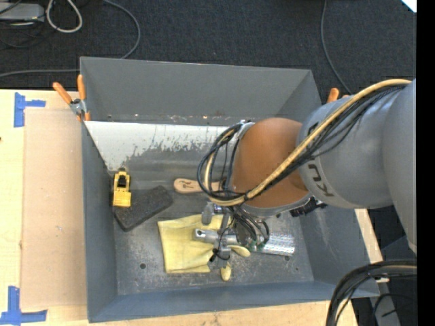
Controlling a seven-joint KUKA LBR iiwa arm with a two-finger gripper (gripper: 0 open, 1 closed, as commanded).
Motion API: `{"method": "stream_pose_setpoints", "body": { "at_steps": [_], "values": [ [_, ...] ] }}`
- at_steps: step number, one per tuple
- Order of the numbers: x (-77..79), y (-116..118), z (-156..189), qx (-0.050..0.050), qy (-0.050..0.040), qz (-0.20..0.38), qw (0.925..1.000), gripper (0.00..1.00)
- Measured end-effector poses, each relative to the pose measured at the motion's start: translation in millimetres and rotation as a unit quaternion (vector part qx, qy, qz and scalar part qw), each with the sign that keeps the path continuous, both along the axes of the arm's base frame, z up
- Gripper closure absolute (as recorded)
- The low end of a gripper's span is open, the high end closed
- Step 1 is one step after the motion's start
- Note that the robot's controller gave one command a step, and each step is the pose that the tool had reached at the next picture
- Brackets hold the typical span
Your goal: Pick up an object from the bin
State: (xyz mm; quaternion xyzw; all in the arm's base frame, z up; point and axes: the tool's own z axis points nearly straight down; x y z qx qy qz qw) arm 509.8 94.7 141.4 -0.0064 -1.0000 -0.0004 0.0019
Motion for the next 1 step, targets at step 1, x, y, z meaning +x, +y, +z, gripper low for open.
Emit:
{"method": "stream_pose_setpoints", "body": {
  "at_steps": [1],
  "values": [
    [0.0, 0.0, 0.0, 0.000, 0.0000, 0.000, 1.0000, 0.00]
  ]
}}
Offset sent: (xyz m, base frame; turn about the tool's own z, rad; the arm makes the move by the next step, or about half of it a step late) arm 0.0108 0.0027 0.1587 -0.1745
